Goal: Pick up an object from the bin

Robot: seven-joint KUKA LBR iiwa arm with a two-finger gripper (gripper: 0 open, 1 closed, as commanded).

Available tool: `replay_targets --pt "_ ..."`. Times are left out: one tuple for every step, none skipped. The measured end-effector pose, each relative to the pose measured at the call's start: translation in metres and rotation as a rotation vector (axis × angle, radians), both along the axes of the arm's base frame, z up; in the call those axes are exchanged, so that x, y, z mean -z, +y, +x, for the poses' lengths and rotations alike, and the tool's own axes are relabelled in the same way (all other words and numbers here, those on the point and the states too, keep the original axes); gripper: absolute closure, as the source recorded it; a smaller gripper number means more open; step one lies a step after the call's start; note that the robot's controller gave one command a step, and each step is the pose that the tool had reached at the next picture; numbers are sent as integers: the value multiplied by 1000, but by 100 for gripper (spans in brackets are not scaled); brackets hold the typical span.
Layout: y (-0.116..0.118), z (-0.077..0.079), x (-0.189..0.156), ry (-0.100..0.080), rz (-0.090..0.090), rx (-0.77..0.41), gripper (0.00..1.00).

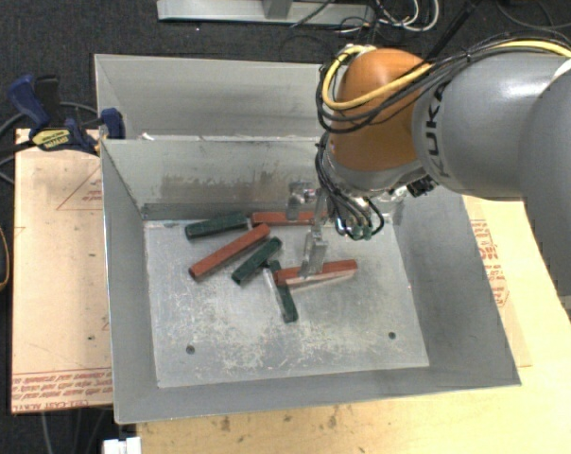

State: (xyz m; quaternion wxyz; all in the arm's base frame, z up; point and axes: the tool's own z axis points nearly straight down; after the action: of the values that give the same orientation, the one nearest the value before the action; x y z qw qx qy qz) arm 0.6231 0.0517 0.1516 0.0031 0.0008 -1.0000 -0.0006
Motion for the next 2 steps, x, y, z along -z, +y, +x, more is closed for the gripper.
replay_targets --pt "-42 -46 85 0 -1 -140 0" --pt "-40 -43 81 -7 0 -141 100"
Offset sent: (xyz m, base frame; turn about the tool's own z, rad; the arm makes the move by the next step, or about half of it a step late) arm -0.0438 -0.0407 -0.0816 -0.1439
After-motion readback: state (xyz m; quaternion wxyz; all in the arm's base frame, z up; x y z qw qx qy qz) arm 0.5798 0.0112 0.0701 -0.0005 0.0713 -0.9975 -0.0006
